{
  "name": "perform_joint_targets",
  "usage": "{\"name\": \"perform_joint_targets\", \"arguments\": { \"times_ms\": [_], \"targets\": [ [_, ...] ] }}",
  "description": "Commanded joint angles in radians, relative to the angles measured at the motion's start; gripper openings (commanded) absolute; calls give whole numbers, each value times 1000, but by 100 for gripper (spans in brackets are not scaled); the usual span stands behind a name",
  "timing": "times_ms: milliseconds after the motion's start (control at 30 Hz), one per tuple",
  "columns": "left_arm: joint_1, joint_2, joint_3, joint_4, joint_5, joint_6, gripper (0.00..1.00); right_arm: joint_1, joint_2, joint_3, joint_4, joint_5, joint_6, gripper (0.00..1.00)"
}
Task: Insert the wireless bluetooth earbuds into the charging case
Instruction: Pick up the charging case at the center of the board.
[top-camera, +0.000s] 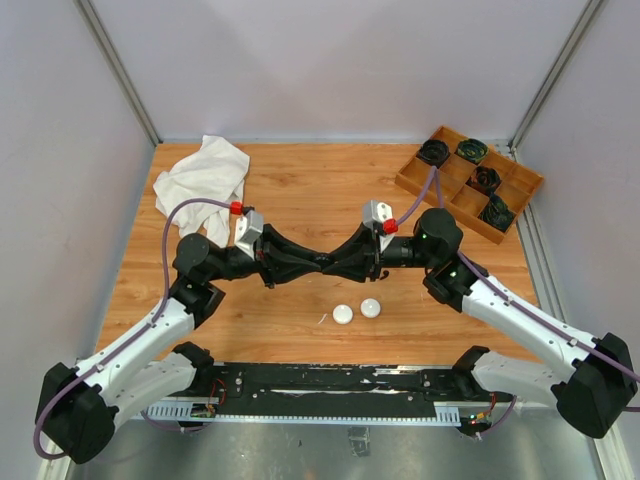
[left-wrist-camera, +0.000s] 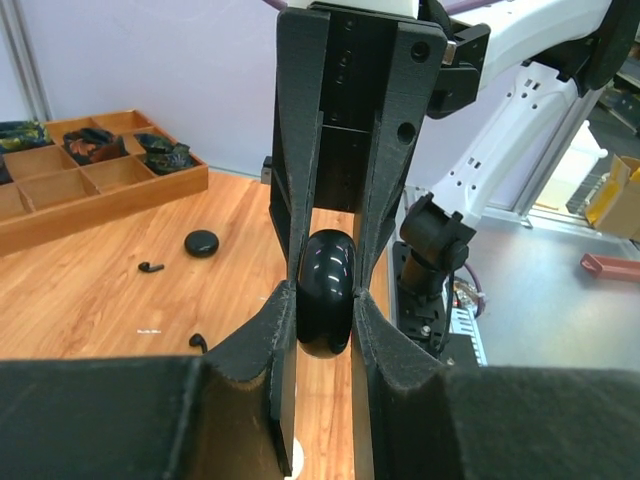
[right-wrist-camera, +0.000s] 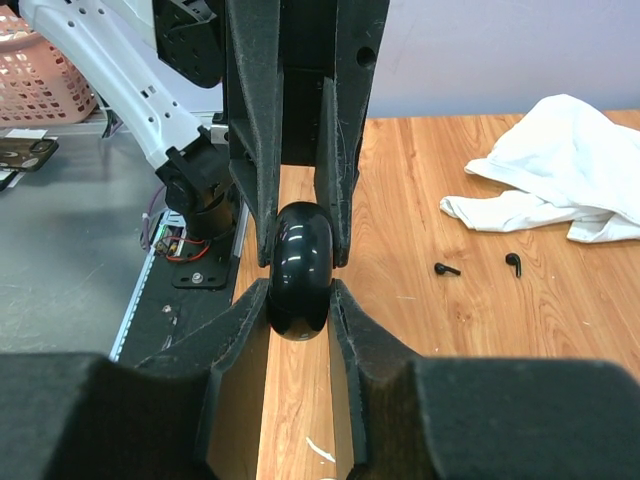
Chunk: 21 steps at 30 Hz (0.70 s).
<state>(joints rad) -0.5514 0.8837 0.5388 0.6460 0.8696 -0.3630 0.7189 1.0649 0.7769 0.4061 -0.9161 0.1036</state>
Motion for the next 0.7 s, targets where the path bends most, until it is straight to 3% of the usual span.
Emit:
{"name": "perform_joint_targets", "arguments": {
  "times_ms": [0,267,667],
  "targets": [
    [1,-36,19,20,-34,4,0,-5,-19,1,41,5,0,28],
    [1,-51,-9,105,-55,-58,0,-4,-9,-42,176,-1,67,37],
    [-14,-29,-8,134,-59,-83,0,-5,17,-84,383,10,169,34]
  ]
}}
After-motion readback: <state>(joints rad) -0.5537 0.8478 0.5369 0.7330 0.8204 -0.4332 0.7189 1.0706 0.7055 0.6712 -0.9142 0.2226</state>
